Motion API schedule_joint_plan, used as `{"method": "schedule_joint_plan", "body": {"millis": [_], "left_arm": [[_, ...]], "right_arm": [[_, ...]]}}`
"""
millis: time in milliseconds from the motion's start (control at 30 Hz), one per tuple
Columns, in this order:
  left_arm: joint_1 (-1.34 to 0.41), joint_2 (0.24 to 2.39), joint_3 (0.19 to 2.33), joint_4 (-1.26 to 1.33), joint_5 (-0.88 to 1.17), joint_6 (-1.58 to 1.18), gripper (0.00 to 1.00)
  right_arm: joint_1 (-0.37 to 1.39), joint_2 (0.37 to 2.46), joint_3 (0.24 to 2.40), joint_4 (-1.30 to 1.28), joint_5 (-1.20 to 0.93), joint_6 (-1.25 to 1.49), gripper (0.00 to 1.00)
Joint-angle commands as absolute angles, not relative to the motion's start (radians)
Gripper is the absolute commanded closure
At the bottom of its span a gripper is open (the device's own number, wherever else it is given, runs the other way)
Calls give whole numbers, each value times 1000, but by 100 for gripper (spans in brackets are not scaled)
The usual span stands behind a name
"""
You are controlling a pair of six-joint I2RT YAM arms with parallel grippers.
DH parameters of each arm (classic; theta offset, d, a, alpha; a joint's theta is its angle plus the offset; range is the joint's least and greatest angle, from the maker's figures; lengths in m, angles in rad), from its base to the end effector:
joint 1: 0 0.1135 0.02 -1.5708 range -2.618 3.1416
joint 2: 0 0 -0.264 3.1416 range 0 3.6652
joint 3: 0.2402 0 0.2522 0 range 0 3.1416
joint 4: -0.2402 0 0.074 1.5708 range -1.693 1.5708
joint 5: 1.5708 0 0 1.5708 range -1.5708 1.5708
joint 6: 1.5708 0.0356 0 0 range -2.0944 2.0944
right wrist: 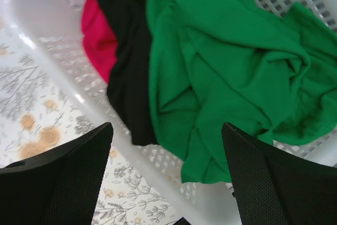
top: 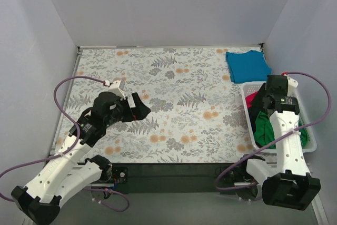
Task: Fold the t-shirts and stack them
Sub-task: Grab the tshirt from the pile
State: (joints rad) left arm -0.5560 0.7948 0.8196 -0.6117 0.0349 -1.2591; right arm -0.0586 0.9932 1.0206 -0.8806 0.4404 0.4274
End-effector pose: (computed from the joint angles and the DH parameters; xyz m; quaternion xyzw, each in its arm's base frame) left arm 0.1435 -0.0906 0.3073 -0.2957 0.8302 -0.3816 0.2786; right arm 0.1877 -0.0262 0.3213 0.2943 0.8684 -0.1382 0.3744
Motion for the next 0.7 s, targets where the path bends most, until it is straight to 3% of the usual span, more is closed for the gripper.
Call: {"method": "schedule_joint_plan", "body": {"millis": [0,167,333,467,533,567,667], "left_arm": [[-558,723,812,-631,139,-1275,2],[-558,667,772,-632,135,-1282,2],[-560,692,795,-629,170,-1281,2],[-560,709,808,-618,135,-1293,2],[-561,733,827,-624,146,-1304,3],[-561,738,825,-621,152,-1308,3],[-560,756,833,-620,169,-1327,4]], "right_arm": [[-168,1014,980,-864,457,456,11],[-357,991,850,-804,300,442,20],[-382,976,750,-753,262,449,23],[-382,1005,703,-745,262,428,31],[-380,1006,703,-745,259,417,46],[-377,997,707,-752,267,413,64],[-325,985,770,-784,316,413,81]]}}
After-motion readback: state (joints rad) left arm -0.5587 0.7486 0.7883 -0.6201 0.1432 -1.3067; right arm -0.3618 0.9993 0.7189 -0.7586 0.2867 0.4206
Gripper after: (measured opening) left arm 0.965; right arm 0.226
